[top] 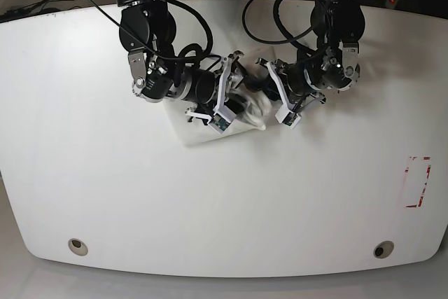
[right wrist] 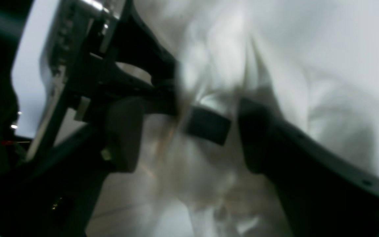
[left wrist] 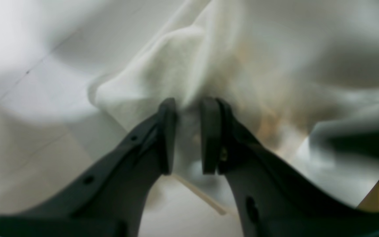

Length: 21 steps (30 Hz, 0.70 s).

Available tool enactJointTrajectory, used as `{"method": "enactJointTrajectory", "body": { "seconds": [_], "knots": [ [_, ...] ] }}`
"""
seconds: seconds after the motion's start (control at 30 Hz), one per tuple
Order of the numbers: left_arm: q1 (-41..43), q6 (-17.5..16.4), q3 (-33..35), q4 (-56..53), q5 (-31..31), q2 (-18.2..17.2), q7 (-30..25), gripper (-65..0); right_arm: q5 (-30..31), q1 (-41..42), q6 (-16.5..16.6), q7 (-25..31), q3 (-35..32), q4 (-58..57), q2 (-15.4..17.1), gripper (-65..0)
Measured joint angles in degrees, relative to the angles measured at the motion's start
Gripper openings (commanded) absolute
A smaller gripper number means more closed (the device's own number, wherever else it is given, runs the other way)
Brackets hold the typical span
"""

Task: Fold the T-shirt properly
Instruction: 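Grasp both strip ends and fold them toward the middle with both grippers, then release the folded bundle and regrasp its edges with both grippers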

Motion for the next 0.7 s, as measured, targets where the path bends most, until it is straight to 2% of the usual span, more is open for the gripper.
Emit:
{"method": "enactJointTrajectory", "body": {
  "seconds": [0.3,0.5,0.7],
  "knots": [
    [-0.2,0.0,0.0,0.1,0.0,0.0,0.0,-53.6,0.0,-0.7,0.0,-0.1,0.1,1.0,0.2,-14.1],
    [-0.1,-0.2,-0.1,4.2,0.0,0.0,0.1,-53.6,0.6,-2.9,0.4,0.2,0.2,11.4,5.0,-14.1],
    [1.1,-0.4,-0.4,13.4,-0.4,-0.4,0.0,-53.6,0.0,-3.9,0.2,0.2,0.0,12.6,7.8,-14.1]
  ]
}}
